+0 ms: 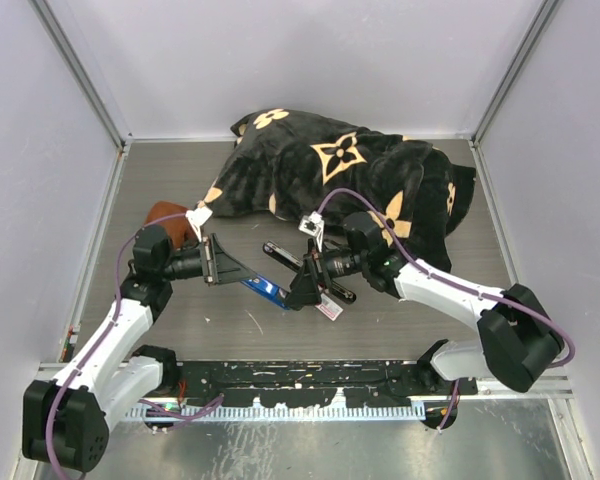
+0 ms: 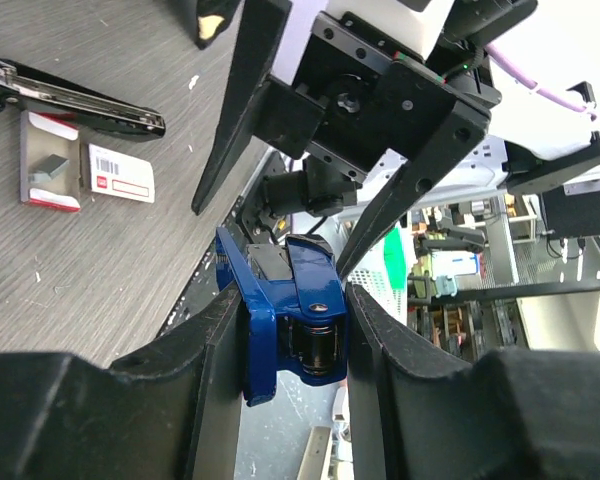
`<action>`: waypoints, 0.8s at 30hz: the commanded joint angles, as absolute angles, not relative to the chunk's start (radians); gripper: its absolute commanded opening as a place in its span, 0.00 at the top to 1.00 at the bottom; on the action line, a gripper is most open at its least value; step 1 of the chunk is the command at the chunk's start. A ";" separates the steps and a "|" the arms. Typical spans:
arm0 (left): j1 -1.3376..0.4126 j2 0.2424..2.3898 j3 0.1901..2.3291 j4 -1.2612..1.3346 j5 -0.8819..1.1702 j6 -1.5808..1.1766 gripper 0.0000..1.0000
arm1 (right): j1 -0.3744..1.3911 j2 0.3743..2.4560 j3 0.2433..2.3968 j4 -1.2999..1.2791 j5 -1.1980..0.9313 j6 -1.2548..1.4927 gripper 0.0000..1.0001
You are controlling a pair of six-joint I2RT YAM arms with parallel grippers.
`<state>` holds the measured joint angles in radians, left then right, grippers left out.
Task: Load the staples into the stapler
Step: Close the stapler at the center of the board.
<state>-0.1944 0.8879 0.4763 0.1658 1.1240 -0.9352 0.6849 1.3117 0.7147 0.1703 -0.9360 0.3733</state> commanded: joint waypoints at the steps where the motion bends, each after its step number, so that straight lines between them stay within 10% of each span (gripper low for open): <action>1: -0.222 0.875 0.554 0.259 1.202 -0.969 1.00 | 0.686 1.332 0.758 0.223 -1.061 0.406 0.00; 10: -0.282 0.895 0.582 0.300 1.187 -0.969 1.00 | 0.738 1.388 0.782 0.284 -1.189 0.460 0.10; 20: -0.282 0.919 0.587 0.302 1.168 -0.946 1.00 | 0.746 1.396 0.784 0.288 -1.252 0.495 0.97; 24: -0.281 0.931 0.590 0.299 1.167 -0.936 1.00 | 0.746 1.364 0.774 0.324 -1.168 0.517 0.99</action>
<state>-0.2825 0.9298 0.5320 0.2153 1.1561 -0.9527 0.7425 1.4097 0.7444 0.2485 -1.2053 0.4782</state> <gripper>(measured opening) 0.375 0.535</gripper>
